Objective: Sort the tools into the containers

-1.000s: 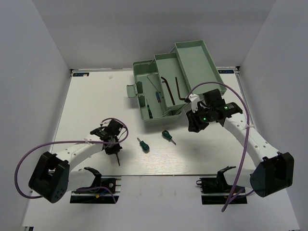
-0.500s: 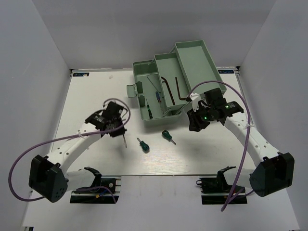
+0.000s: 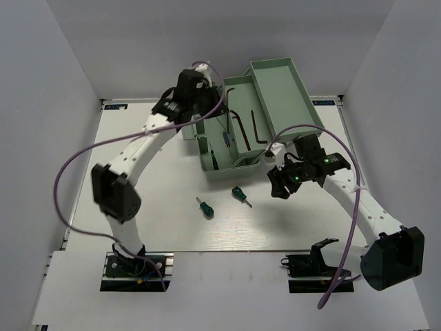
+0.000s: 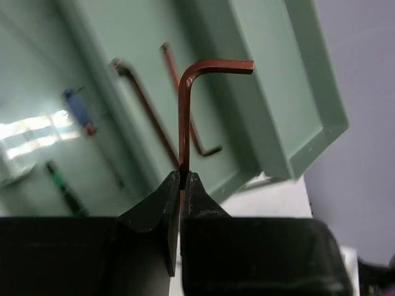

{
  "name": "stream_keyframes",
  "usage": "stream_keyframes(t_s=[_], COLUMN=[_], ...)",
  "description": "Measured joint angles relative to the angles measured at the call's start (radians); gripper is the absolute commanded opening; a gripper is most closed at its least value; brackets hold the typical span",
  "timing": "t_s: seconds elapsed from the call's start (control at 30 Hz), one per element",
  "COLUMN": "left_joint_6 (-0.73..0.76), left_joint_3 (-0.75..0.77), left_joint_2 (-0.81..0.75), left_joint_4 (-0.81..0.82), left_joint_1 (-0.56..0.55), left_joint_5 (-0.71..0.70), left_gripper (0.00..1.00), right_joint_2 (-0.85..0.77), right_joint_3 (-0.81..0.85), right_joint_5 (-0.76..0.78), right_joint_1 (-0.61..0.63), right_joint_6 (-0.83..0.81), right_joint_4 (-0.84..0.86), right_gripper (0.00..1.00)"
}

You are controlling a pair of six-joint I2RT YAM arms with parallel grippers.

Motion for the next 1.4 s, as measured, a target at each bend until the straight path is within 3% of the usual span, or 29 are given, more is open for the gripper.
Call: stream_keyframes(t_s=[0.13,0.27,0.33,0.4,0.53,0.63,0.77,0.87,0.97,1.17,1.27,1.4], left_joint_6=[0.002,-0.016,-0.026,-0.036,-0.047,-0.05,-0.025,0.015,0.045,0.019,-0.035,-0.114], left_joint_3=[0.201,0.263,0.264,0.272,0.345,0.418,0.444,0.333,0.061,-0.456,-0.636,-0.808], left_joint_2=[0.229,0.359,0.384,0.417,0.474,0.49,0.446,0.311,0.047,-0.521,-0.671,-0.74], left_joint_4=[0.062,0.093,0.098,0.098,0.09,0.072,0.043,-0.01,-0.047,-0.081,-0.089,-0.121], left_joint_1=[0.0,0.0,0.0,0.0,0.0,0.0,0.002,0.005,0.008,0.013,0.013,0.007], left_joint_5=[0.092,0.147,0.162,0.175,0.196,0.204,0.185,0.115,0.034,-0.059,-0.083,-0.117], left_gripper=[0.0,0.0,0.09,0.28,0.49,0.54,0.63,0.68,0.73,0.73,0.73,0.74], right_joint_2=[-0.005,-0.031,-0.037,-0.029,0.024,0.084,0.154,0.208,0.241,0.313,0.357,0.4], right_joint_3=[-0.005,-0.012,-0.023,-0.037,-0.063,-0.08,-0.085,-0.088,-0.098,-0.129,-0.131,-0.142], right_joint_5=[-0.001,-0.001,-0.001,0.0,0.003,0.015,0.045,0.072,0.095,0.161,0.194,0.267], right_joint_1=[0.001,0.001,0.006,0.013,0.055,0.1,0.171,0.219,0.257,0.339,0.375,0.42], right_joint_6=[-0.025,-0.035,-0.034,-0.031,-0.03,-0.022,-0.002,0.034,0.079,0.16,0.19,0.222], right_joint_4=[-0.005,0.002,0.009,0.024,0.069,0.122,0.211,0.29,0.363,0.496,0.542,0.61], right_gripper=[0.59,0.59,0.59,0.6,0.65,0.76,0.8,0.82,0.83,0.83,0.83,0.78])
